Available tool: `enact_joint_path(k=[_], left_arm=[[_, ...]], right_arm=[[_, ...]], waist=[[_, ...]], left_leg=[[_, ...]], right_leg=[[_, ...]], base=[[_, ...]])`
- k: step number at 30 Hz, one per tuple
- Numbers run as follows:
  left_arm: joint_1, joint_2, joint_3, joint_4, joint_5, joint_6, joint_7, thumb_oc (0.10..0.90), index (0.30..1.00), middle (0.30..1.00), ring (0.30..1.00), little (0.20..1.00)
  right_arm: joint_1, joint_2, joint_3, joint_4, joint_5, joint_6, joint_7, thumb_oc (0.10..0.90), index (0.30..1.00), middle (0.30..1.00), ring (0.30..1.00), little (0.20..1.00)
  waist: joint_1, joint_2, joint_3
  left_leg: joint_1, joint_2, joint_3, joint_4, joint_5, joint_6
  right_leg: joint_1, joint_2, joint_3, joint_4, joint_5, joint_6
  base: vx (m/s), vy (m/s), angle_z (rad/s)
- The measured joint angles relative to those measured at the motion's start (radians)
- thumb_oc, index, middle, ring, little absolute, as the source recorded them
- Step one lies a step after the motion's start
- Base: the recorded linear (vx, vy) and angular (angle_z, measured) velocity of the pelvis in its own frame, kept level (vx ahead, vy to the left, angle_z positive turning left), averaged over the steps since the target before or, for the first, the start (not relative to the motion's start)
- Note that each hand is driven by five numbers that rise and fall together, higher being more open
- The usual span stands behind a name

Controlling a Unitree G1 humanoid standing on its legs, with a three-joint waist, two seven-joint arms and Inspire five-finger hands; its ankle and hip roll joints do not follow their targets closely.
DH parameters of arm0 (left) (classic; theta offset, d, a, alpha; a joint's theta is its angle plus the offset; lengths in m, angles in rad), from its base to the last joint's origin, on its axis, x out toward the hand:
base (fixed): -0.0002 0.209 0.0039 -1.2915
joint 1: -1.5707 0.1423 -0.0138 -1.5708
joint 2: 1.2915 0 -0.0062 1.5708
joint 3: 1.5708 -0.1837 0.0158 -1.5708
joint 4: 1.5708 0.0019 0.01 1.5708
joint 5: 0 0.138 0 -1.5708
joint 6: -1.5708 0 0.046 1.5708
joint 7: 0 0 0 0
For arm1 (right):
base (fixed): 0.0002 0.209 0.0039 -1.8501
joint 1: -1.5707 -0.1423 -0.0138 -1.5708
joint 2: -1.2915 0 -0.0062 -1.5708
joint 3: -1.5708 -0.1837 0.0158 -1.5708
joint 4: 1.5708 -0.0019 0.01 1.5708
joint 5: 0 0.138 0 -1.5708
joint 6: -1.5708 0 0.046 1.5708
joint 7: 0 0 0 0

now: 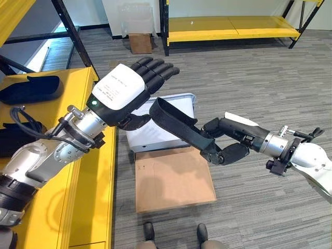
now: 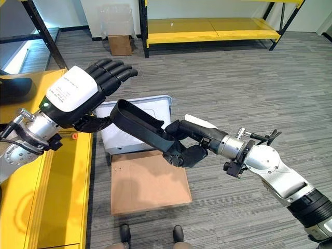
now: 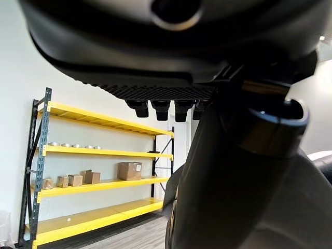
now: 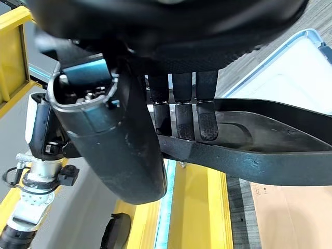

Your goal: Move parts from the plastic box to the shelf.

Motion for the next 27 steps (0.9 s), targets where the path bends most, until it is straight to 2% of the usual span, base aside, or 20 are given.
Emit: enact_joint_path(k=[3,5,15,16,17,27], left_arm=[[0.011,-0.011,-0.006,0.001,0.001,-0.010,-0.002,0.900,1.000,1.000,1.000,1.000],[0.010,-0.074,-0.007,0.023,0.000,-0.004,-0.002,0.900,1.000,1.000,1.000,1.000],[-0.019,-0.121,-0.045,0.096,-0.007,0.001,-0.002,0.900,1.000,1.000,1.000,1.000],[-0.019,-0.121,-0.045,0.096,-0.007,0.002,-0.002,0.680,0.693,0.693,0.693,0.693],[-0.019,-0.121,-0.045,0.096,-0.008,0.002,-0.002,0.400,0.300,0.300,0.300,0.300],[-0.019,-0.121,-0.045,0.108,-0.016,-0.001,-0.015,0.400,0.300,0.300,0.300,0.300]], right_arm=[[-0.022,0.002,0.011,-0.005,0.000,0.000,0.000,0.400,0.300,0.300,0.300,0.300],[-0.023,0.023,0.015,-0.004,0.000,0.000,0.000,0.400,0.300,0.300,0.300,0.300],[-0.024,0.032,0.028,0.000,-0.001,0.016,-0.003,0.400,0.300,0.300,0.300,0.300],[-0.024,0.034,0.028,0.000,-0.002,0.016,-0.003,0.400,0.300,0.300,0.300,0.300],[-0.024,0.037,0.028,0.002,-0.002,0.016,-0.003,0.400,0.300,0.300,0.300,0.300],[-0.024,0.058,0.030,0.010,-0.006,0.020,-0.007,0.400,0.300,0.300,0.300,0.300]], waist=[[-0.002,0.000,0.000],[-0.003,-0.004,-0.004],[-0.007,-0.014,-0.011],[-0.007,-0.015,-0.012],[-0.007,-0.017,-0.013],[-0.026,-0.020,-0.015]], left_leg=[[0.002,0.000,0.002,0.000,0.000,0.000],[0.004,0.000,0.005,-0.001,0.000,0.000],[0.011,0.001,0.015,-0.007,0.000,0.000],[0.016,0.001,0.018,-0.010,0.000,0.000],[0.016,0.001,0.019,-0.011,0.000,0.000],[0.023,0.001,0.027,-0.015,0.000,0.000]], right_leg=[[0.000,0.001,0.004,0.000,0.001,0.000],[-0.001,0.001,0.008,0.000,0.001,0.000],[-0.001,0.001,0.018,0.000,0.002,0.000],[-0.001,0.002,0.021,0.000,0.002,0.000],[-0.001,0.002,0.022,0.000,0.002,0.000],[0.000,0.002,0.027,0.000,0.002,0.000]], base=[[0.00,0.010,-0.04],[0.00,0.004,-0.04],[0.00,0.001,-0.02],[0.00,0.005,-0.10],[0.00,0.007,-0.05],[0.00,0.000,0.00]])
